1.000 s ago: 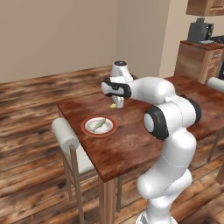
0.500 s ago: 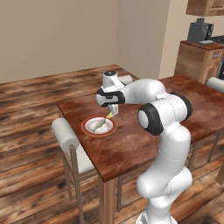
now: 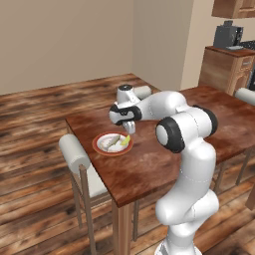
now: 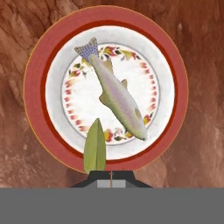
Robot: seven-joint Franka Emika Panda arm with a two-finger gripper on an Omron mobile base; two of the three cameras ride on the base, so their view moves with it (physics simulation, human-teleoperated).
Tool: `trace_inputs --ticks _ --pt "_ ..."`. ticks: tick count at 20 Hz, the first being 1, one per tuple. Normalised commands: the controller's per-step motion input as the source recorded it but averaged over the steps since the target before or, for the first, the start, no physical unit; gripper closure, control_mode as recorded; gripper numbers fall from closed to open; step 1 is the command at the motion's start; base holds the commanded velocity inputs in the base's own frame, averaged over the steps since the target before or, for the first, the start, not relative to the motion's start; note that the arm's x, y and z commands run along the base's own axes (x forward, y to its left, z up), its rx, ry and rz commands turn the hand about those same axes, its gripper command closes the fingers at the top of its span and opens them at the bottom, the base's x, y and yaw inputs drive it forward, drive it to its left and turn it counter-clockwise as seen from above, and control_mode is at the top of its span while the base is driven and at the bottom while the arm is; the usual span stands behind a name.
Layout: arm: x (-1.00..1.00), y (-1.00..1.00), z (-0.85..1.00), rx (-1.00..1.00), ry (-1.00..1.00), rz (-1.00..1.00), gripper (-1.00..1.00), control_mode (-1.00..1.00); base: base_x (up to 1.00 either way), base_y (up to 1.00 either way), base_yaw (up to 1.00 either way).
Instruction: Take the lemon wedge from the fridge and place it on the plate with fish on the dining counter.
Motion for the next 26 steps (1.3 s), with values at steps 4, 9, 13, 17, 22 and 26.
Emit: trace_inputs --ticks 4,9,13,17,22,26 --pt "0.0 0.01 0.0 0.0 0.0 0.0 1.0 -1.0 0.0 0.0 0.0" --pt "-0.36 0.01 0.03 0.0 0.0 -0.01 -1.0 -1.0 0.0 0.0 0.0" --pt "-1.0 -0.15 0.27 0.03 -0.15 -0.13 -1.0 -1.0 0.0 0.0 0.0" --pt "-1.0 -0.25 0.24 0.06 -0.13 -0.27 -1.0 -1.0 0.0 0.0 0.0" --pt "-1.0 -0.42 0.66 0.12 -0.11 -0.26 -1.0 -1.0 0.0 0.0 0.0" --pt "-1.0 -0.58 0.91 0.14 -0.14 -0.22 -1.0 -1.0 0.0 0.0 0.0"
